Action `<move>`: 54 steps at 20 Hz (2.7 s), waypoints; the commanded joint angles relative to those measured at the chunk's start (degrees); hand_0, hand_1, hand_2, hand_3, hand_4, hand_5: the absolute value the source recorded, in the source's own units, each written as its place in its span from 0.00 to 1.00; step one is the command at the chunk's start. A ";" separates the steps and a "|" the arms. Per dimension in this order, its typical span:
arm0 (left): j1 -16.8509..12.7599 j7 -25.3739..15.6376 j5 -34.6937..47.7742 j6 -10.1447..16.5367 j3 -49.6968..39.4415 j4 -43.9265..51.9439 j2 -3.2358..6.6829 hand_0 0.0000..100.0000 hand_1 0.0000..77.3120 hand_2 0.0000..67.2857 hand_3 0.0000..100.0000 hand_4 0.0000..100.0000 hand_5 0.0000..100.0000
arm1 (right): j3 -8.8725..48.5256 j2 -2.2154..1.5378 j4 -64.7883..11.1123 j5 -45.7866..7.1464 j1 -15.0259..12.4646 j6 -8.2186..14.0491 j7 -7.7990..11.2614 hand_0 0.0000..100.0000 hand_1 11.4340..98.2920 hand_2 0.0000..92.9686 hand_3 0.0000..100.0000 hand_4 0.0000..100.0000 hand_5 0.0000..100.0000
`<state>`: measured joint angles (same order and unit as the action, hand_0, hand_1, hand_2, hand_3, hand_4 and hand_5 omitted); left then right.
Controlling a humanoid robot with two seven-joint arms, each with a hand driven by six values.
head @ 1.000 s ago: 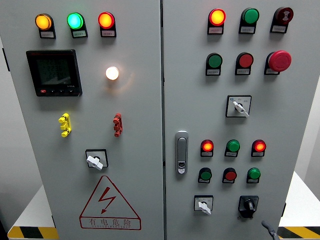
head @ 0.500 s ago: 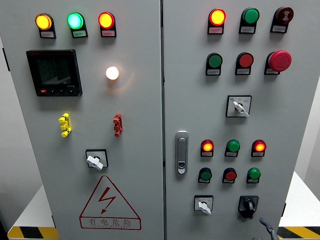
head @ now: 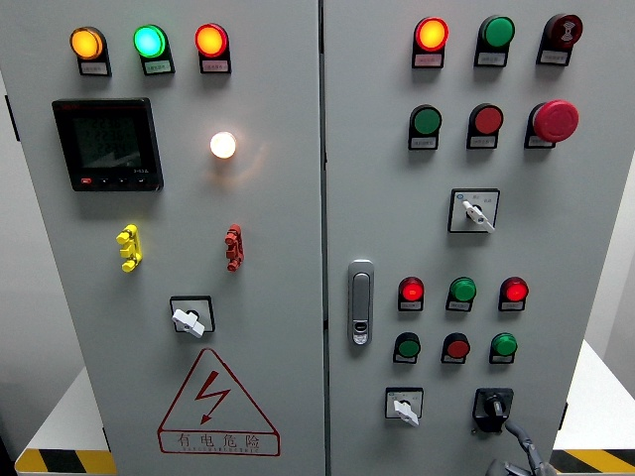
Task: Trip black knob to open circuit
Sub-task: 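Raise the right hand up toward the black rotary knob, then grip the black rotary knob with the right hand and twist it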
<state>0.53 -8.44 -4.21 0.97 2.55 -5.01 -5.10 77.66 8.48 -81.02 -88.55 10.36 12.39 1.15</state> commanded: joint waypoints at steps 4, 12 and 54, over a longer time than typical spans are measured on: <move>0.00 0.00 -0.01 0.00 0.00 0.00 0.00 0.00 0.05 0.19 0.21 0.07 0.02 | -0.66 -0.04 0.16 0.31 0.19 0.00 -0.62 0.94 0.65 0.09 0.92 0.93 1.00; 0.00 0.00 -0.01 0.00 0.00 0.00 0.00 0.00 0.05 0.19 0.21 0.07 0.02 | -1.28 0.05 0.16 0.31 0.10 0.09 -0.62 0.94 0.64 0.12 0.93 0.93 1.00; 0.00 0.00 -0.01 0.00 -0.09 0.00 0.00 0.00 0.05 0.19 0.21 0.07 0.02 | -3.83 0.05 0.51 3.39 2.39 0.00 -1.77 0.94 0.62 0.11 0.94 0.93 1.00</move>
<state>0.53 -8.44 -4.22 0.97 2.46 -5.01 -5.12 73.87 8.44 -80.38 -85.16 12.64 12.39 -0.55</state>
